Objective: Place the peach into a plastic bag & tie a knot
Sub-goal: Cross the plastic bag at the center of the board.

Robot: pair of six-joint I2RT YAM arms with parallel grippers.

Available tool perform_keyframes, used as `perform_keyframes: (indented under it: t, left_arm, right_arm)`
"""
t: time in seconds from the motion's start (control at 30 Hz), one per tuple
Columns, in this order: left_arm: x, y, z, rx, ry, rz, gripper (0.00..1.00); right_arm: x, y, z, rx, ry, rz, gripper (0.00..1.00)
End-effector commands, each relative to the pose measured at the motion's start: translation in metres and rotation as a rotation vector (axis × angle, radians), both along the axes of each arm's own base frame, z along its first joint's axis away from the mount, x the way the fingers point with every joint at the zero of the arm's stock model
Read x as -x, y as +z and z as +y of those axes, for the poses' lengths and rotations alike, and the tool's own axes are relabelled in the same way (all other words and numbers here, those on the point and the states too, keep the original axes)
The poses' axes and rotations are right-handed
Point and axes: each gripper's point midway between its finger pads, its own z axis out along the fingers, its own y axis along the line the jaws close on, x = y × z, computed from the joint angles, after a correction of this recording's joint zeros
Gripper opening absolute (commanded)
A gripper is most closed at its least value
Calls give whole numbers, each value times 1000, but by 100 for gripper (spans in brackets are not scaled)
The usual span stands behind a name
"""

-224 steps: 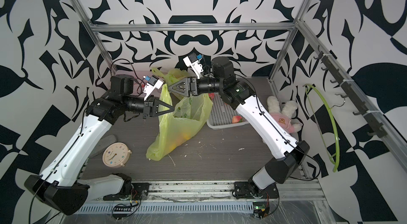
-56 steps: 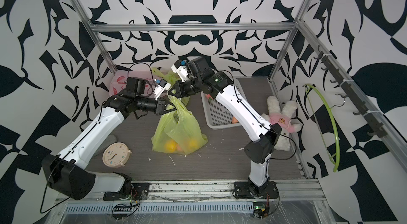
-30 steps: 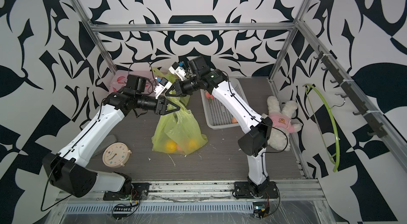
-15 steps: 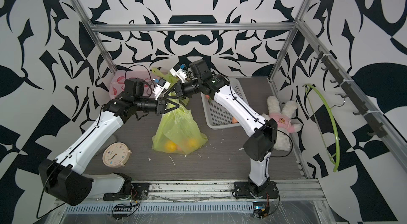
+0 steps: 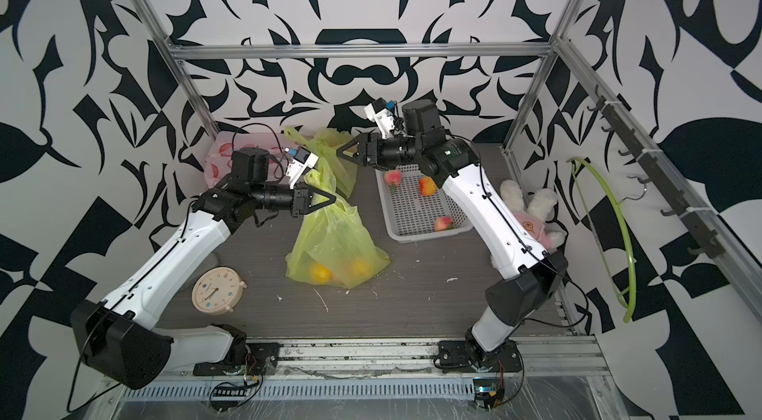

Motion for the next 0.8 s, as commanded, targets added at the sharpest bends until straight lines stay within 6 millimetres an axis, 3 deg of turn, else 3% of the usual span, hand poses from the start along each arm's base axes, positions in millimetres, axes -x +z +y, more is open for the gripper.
perform_keyframes:
  t: [0.0,0.3,0.43,0.53,0.6,0.77]
  left_arm:
    - [10,8,-2,23,-50,-4,0]
    - [15,5,-2,21,-78,25,0]
    - [15,5,-2,20,-84,26,0]
    - [14,4,-3,18,-86,31,0]
    - [15,4,-3,15,-88,32,0]
    - [15,4,-2,12,-84,26,0]
  right_arm:
    - [-9,-14,23,-21,58,61,73]
    - [-22,-9,51,-153,156,118,76]
    - [-25,-10,59,-193,189,151,69]
    - [-23,-6,61,-235,209,160,60]
    - [-22,-4,60,-241,211,161,49]
    - [-21,0,47,-241,175,149,28]
